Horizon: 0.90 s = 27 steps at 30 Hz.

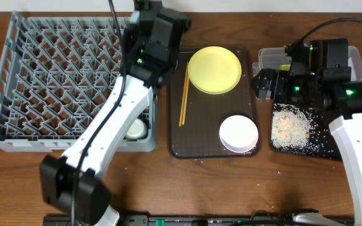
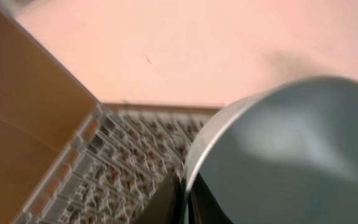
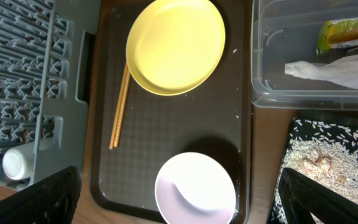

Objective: Sort waste into correct bins and load items into the dishwasher
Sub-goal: 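Lift blue bowl and carry it to back of dish rack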

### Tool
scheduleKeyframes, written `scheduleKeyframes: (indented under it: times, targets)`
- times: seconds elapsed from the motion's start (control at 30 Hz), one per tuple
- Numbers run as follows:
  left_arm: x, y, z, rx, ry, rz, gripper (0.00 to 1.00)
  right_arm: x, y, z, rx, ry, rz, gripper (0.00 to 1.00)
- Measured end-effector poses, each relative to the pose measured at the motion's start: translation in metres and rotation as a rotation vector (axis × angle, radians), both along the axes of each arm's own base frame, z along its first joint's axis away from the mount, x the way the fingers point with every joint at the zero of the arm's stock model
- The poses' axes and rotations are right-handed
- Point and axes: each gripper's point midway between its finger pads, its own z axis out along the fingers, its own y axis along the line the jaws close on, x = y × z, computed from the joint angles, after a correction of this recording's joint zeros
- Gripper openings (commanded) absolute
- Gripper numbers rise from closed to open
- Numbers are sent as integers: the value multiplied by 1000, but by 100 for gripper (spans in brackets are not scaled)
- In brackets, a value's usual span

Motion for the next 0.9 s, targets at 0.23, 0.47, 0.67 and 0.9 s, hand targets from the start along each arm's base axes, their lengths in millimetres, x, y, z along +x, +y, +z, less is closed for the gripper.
scheduleKeyframes:
  times: [0.23,0.47,0.67,0.9]
  targets:
    - [55,19,-35,171,-30,74,8,0,0,0,-2,1,-1,99]
    - [86,42,-71,303,-30,154,7,0,0,0,-2,1,-1,99]
    - [93,66,-84,342,-10,201,7,0,0,0,-2,1,-1,99]
    - [101,77,-96,348,-1,191,7,0,0,0,-2,1,-1,99]
